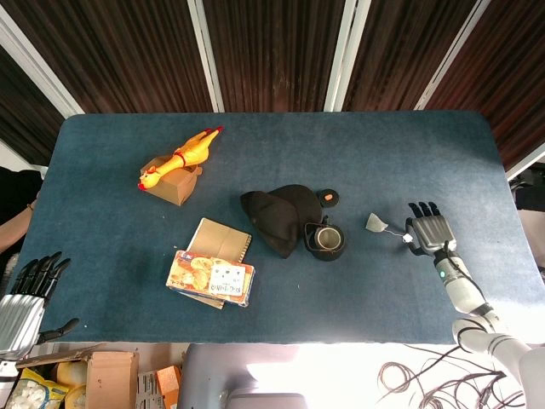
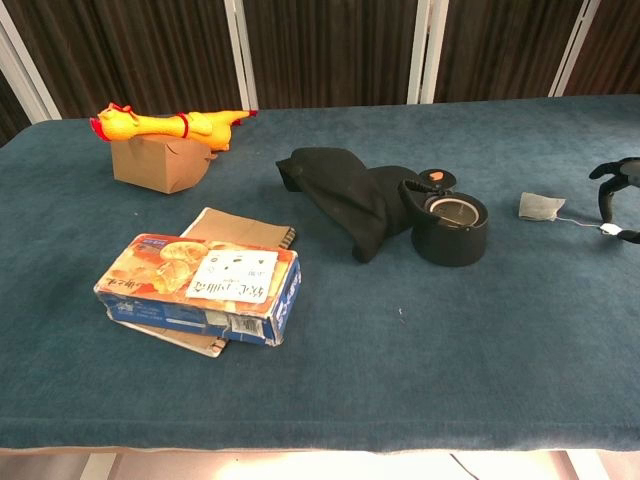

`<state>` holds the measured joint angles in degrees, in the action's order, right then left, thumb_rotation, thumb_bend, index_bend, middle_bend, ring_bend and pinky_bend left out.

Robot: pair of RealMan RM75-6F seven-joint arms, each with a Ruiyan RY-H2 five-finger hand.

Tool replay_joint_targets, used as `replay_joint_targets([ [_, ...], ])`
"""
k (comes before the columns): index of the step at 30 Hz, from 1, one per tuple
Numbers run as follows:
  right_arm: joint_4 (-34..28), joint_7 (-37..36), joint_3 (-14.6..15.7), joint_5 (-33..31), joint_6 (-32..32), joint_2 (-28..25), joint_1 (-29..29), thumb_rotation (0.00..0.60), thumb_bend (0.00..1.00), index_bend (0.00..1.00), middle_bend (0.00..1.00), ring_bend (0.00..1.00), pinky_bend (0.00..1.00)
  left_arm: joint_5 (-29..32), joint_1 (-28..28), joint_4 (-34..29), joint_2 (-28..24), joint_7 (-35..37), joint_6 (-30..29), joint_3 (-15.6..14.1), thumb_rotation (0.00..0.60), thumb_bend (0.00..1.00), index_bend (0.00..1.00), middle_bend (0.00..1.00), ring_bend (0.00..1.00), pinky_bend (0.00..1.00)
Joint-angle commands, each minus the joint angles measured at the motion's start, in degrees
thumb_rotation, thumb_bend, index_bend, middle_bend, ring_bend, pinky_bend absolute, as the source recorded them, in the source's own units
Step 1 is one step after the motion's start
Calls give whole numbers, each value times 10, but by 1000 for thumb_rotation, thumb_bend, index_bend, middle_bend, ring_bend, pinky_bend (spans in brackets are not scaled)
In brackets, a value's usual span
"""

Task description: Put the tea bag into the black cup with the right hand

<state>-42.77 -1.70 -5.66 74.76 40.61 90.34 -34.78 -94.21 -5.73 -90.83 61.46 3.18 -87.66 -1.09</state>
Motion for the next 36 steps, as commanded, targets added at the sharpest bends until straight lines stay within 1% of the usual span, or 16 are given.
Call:
replay_joint_targets([
  [1,-1,-1,0,0,0,0,0,600,307,460,46,0,0,-1,0,1,0,0,0,0,600,21,0,0,0,68],
  [12,4,-2,0,0,-1,3,0,600,307,465,45,0,0,-1,0,0,0,0,-1,0,600,21,0,0,0,68],
  [26,17,-4,-1,0,1,13,0,600,306,557,46,0,0,0,0,0,-1,1,0,0,600,21,0,0,0,68],
  [36,11,-5,-3,1,4,9,0,600,307,566,45,0,0,0,-1,0,-2,4,0,0,600,21,0,0,0,68],
])
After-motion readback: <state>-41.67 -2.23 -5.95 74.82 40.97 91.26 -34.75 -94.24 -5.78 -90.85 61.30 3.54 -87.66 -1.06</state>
